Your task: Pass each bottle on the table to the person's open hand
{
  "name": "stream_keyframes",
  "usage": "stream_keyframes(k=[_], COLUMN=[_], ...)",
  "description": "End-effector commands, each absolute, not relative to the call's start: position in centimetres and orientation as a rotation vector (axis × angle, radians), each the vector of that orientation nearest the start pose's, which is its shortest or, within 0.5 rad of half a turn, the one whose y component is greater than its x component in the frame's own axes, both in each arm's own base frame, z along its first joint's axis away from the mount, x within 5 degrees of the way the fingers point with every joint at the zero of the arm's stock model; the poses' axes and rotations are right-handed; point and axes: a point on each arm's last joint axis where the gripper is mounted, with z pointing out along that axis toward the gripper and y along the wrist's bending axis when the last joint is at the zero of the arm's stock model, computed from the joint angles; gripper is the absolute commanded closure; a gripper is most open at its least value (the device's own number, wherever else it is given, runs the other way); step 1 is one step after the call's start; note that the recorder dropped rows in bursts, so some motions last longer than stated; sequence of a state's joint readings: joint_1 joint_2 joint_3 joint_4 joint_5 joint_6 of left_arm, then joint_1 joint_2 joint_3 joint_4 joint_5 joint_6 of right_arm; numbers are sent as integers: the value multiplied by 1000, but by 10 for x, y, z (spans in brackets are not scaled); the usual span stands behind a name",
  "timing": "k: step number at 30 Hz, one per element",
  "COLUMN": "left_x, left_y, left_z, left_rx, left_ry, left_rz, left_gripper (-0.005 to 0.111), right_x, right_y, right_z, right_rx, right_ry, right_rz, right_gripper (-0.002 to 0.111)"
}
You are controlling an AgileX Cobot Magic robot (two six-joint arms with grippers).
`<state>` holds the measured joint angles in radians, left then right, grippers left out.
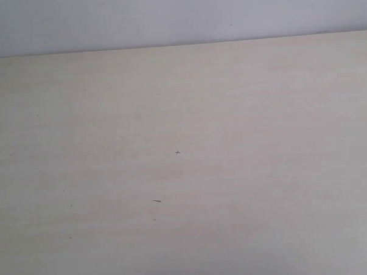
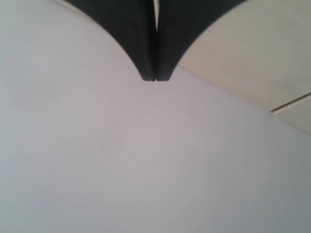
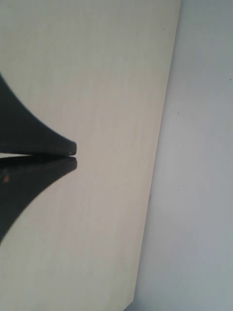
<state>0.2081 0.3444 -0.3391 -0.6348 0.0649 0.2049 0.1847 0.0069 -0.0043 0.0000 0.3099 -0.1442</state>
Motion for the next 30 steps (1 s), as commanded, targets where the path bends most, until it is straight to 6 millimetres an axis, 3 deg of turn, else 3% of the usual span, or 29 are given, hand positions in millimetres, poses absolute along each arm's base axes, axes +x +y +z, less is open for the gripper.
stream_keyframes(k=[1, 10, 17, 20, 30], left_x=[88, 72, 62, 58, 50], left_y=[19, 17, 15, 14, 20], left_z=[263, 219, 202, 204, 181], left_rx=[-464, -375, -356, -326, -383], left_ry=[1612, 1648, 1605, 1565, 1799], left_rz=[-98, -1, 10, 35, 148], left_gripper=[107, 107, 107, 107, 107], right_x=[54, 54, 54, 54, 54], right_y=[10, 10, 10, 10, 10], right_z=[186, 186, 186, 186, 186], right_rx=[-293, -293, -293, -293, -293], right_ry=[1757, 1757, 1757, 1757, 1757], right_rz=[31, 31, 31, 31, 31], right_gripper=[108, 108, 108, 108, 108])
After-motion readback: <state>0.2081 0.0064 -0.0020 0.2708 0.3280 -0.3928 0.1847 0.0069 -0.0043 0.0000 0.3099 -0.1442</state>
